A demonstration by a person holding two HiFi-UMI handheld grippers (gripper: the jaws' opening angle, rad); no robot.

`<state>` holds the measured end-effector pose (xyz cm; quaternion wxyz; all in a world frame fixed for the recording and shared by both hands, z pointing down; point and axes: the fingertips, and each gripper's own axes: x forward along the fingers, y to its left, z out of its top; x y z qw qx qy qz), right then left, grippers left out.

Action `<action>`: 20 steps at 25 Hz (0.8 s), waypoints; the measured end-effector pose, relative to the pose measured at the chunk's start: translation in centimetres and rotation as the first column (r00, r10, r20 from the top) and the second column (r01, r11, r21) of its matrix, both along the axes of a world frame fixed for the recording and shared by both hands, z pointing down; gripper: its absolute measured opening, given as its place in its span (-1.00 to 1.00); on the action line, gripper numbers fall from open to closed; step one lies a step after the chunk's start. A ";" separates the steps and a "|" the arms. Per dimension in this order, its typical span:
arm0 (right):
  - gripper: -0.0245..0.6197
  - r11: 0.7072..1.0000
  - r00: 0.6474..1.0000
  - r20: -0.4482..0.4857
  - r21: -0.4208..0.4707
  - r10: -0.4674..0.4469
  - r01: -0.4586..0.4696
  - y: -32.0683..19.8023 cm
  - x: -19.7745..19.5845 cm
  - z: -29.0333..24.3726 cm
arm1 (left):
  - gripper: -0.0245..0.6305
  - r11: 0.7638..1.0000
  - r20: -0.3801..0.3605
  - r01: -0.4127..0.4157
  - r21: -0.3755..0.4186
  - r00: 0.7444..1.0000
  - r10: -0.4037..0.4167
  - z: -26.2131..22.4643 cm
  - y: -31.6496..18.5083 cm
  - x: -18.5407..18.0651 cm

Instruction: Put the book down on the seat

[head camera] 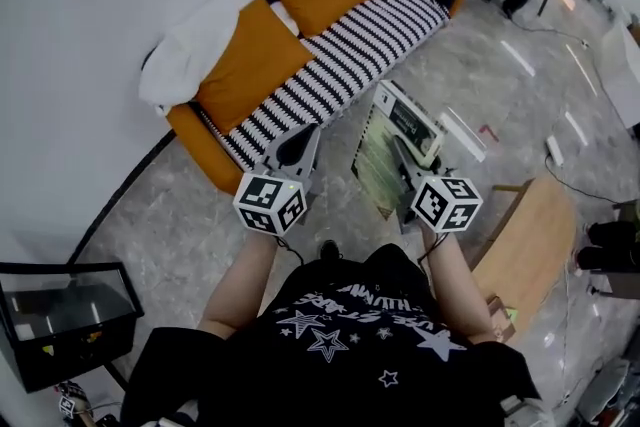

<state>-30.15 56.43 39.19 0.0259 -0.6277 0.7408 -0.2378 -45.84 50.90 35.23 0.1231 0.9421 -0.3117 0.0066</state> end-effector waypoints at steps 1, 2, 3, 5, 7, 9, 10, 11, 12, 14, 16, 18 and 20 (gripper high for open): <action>-0.40 1.000 1.000 -0.005 -0.004 -0.003 0.003 -0.3 -0.1 0.1 | -0.90 1.000 -0.002 0.002 0.001 1.000 -0.002 0.0 -0.4 -0.1; -0.40 1.000 1.000 -0.011 -0.007 -0.008 0.008 -0.7 -0.1 0.2 | -0.90 1.000 -0.002 0.004 0.001 1.000 -0.004 0.0 -0.7 -0.2; -0.40 1.000 1.000 -0.017 -0.009 -0.012 0.012 -1.0 -0.2 0.2 | -0.90 1.000 0.000 0.005 0.002 1.000 -0.005 0.1 -1.0 -0.3; -0.40 1.000 1.000 -0.025 -0.013 -0.019 0.019 -1.9 -0.3 0.2 | -0.90 1.000 0.006 0.009 0.001 1.000 -0.009 0.1 -1.6 -0.4; -0.40 1.000 0.999 -0.024 -0.019 -0.024 0.024 -2.8 -0.3 0.2 | -0.90 1.000 0.009 0.011 -0.005 1.000 -0.011 0.2 -2.3 -0.4; -0.40 0.999 0.999 -0.020 -0.026 -0.030 0.029 -3.8 -0.1 0.4 | -0.90 1.000 0.017 0.010 -0.010 1.000 -0.010 0.3 -2.9 -0.2; -0.40 0.999 0.999 -0.019 -0.029 -0.034 0.033 -4.3 0.1 0.6 | -0.90 1.000 0.023 0.010 -0.010 1.000 -0.010 0.5 -3.2 0.0; -0.40 0.999 0.999 -0.018 -0.031 -0.039 0.038 -4.8 0.3 0.8 | -0.90 1.000 0.028 0.012 -0.010 1.000 -0.012 0.6 -3.6 0.2; -0.40 0.998 0.999 -0.015 -0.033 -0.044 0.044 -5.3 0.5 1.0 | -0.90 1.000 0.032 0.017 -0.010 0.999 -0.016 0.7 -4.0 0.4; -0.40 0.998 0.999 -0.010 -0.038 -0.053 0.053 -6.5 1.1 1.5 | -0.90 0.999 0.037 0.030 -0.013 0.999 -0.029 0.9 -5.2 1.0; -0.40 0.998 0.998 -0.004 -0.038 -0.056 0.056 -8.0 2.2 1.7 | -0.90 0.999 0.039 0.038 -0.015 0.999 -0.037 1.0 -6.6 2.0; -0.40 0.998 0.999 0.003 -0.032 -0.051 0.051 -9.6 3.5 1.7 | -0.90 0.999 0.046 0.037 -0.015 0.998 -0.036 1.1 -8.1 3.3; -0.40 0.999 0.999 0.014 -0.028 -0.040 0.041 -11.3 5.0 1.9 | -0.90 0.999 0.056 0.030 -0.015 0.998 -0.029 1.3 -9.7 4.8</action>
